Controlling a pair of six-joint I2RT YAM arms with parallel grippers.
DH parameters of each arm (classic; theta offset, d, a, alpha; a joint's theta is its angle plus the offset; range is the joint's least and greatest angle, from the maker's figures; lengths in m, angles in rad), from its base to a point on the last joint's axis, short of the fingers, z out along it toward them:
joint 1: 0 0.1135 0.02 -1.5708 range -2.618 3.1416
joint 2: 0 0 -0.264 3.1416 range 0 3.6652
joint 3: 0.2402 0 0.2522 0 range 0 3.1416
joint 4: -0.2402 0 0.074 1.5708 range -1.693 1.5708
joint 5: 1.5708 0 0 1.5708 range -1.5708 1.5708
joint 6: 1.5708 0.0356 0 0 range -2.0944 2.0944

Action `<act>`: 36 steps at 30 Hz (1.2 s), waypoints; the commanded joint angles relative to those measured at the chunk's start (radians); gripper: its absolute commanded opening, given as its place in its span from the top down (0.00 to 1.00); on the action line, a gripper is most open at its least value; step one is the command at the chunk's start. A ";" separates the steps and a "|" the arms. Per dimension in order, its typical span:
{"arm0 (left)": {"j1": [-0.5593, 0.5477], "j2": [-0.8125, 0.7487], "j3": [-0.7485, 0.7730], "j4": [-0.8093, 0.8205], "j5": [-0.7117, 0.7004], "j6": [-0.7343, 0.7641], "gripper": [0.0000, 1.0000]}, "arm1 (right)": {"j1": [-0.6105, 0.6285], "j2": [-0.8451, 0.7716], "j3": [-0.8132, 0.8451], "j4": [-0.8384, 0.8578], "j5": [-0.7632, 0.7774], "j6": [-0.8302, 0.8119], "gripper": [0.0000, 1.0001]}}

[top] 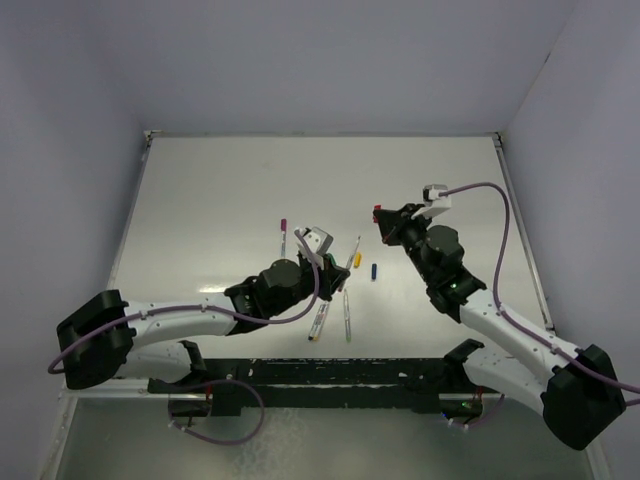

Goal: Insert the pens into the pen caps

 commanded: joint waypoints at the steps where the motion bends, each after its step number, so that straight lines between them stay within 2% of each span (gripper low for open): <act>1: 0.007 0.014 0.017 0.134 0.006 -0.017 1.00 | -0.001 0.000 -0.010 0.238 -0.067 0.046 1.00; 19: 0.012 0.053 0.053 0.167 -0.035 -0.009 1.00 | -0.001 0.035 -0.108 0.453 -0.152 0.216 1.00; 36: 0.016 0.077 0.069 0.166 -0.047 0.005 1.00 | 0.000 0.033 -0.138 0.476 -0.157 0.240 1.00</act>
